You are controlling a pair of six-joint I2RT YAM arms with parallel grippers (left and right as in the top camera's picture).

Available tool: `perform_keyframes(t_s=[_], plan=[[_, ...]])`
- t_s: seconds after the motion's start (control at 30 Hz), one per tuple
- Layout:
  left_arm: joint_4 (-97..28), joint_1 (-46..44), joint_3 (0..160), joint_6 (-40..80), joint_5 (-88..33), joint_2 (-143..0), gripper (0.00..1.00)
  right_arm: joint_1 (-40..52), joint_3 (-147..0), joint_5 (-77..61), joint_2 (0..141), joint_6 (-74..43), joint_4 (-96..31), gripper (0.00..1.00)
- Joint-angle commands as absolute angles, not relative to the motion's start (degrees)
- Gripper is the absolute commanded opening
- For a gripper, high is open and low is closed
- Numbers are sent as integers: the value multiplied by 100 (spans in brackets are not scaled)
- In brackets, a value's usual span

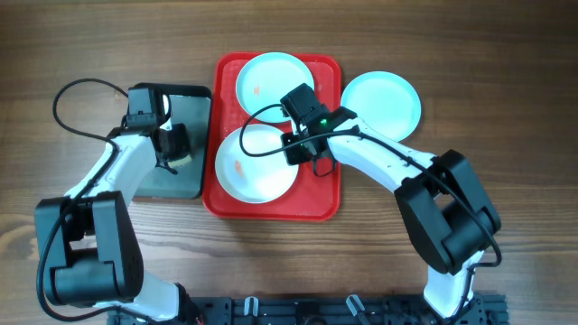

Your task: Clean dirty plates on tray and stack at the side

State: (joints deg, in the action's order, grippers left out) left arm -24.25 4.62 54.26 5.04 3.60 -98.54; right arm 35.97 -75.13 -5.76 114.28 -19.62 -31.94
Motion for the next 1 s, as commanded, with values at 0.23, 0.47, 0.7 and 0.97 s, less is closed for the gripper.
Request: perform_keyframes(t_s=[0.23, 0.47, 0.7, 0.97], plan=[[-2405, 478, 5347, 499, 438, -9749, 20, 3592, -7575, 213, 11008, -2279, -3846, 4], [-2405, 478, 5347, 499, 436, -9749, 20, 3594, -7572, 172, 11015, -2423, -4016, 4], [-2405, 478, 5347, 499, 244, -9749, 26, 3594, -7572, 169, 11024, -2423, -4023, 4], [-2408, 478, 5347, 499, 244, -9749, 13, 3594, -7524, -43, 11026, -2606, -4066, 4]])
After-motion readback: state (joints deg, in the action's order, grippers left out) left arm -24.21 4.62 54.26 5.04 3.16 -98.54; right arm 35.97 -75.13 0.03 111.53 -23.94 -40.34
